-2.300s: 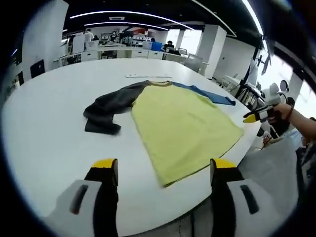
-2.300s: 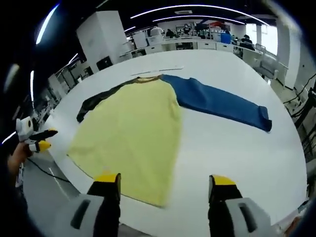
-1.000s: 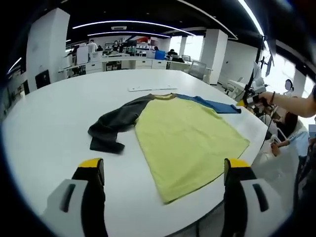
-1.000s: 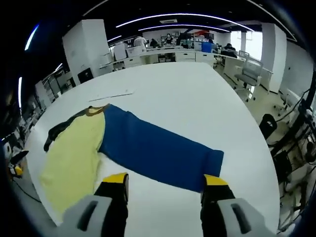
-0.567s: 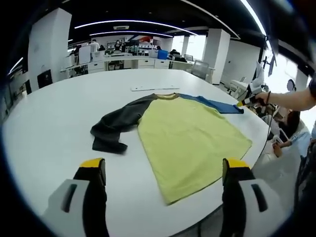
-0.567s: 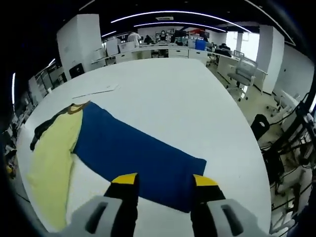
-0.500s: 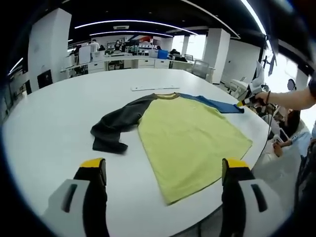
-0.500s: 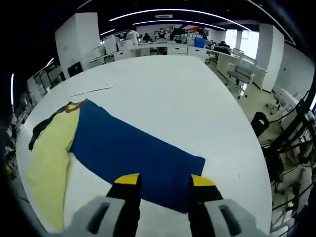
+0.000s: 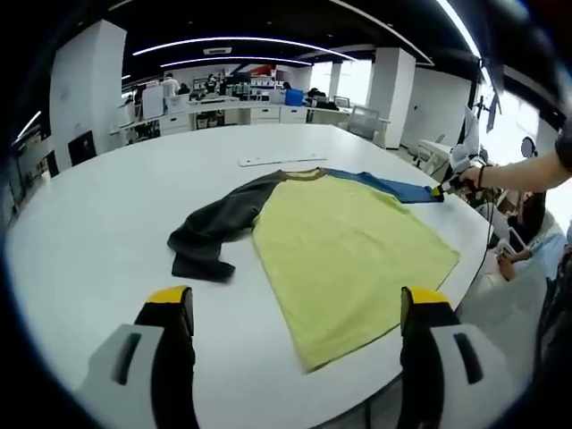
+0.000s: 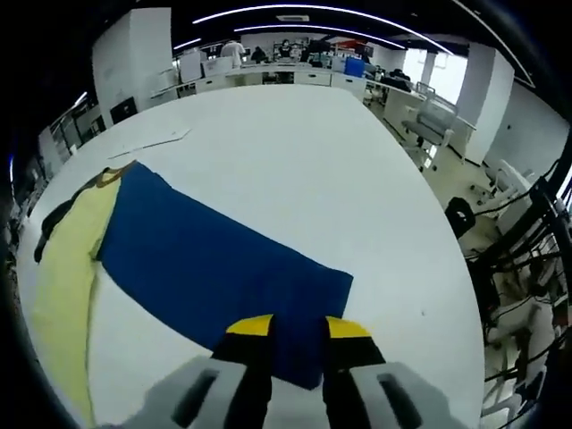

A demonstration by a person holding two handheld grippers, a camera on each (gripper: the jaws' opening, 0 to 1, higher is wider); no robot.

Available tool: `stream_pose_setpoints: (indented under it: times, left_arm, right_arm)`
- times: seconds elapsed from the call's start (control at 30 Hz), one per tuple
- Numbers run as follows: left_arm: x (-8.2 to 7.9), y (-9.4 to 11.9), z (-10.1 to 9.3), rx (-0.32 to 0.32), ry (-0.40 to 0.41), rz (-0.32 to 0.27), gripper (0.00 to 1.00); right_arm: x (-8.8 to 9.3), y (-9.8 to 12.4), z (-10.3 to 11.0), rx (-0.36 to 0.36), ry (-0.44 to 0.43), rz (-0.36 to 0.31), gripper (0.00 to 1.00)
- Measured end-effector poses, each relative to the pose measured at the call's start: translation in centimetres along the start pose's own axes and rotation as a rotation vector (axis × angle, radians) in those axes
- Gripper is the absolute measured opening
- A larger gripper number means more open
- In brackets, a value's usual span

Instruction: Fold the garment on the visible template until the final outline fits inside the template.

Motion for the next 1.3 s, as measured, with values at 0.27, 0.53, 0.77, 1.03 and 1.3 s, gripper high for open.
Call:
stream_pose_setpoints:
  times: [0.27, 0.53, 0.77, 1.03, 1.3]
  left_arm:
    - [-0.2, 0.3, 0.2, -0.014, 0.000, 0.000, 0.94]
    - [-0.3, 0.5, 0.1, -0.008, -0.002, -0.009, 0.95]
    - [-0.7, 0.7, 0.0, 0.004, -0.014, -0.022, 0.95]
    - [-0.5, 0.9, -0.1, 0.021, -0.010, -0.022, 0.96]
    - [-0.5, 1.0, -0.2, 0.023, -0.010, -0.020, 0.95]
  right_arm:
    - [0.0, 0.0, -0.9, 0.035, -0.026, 0.011, 0.00]
    - [-0.2, 0.4, -1.0, 0.048, -0.037, 0.020, 0.00]
    - [-1.5, 1.3, -0.7, 0.058, -0.010, -0.008, 0.00]
    - [-3.4, 2.1, 0.1, 0.039, -0.004, -0.034, 0.00]
    - [-5.1, 2.6, 1.8, 0.003, 0.014, -0.059, 0.00]
Point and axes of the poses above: the point that each gripper's makers call its tool centre point, and the gripper's own axes: y roughly backward along the fingers, z roughly to its left, x roughly out of its underside, the point moved 9 cm from there along y, roughly backward along the fingers, and after that the axes turned 2 degrees about x, right-handed, at the moved point
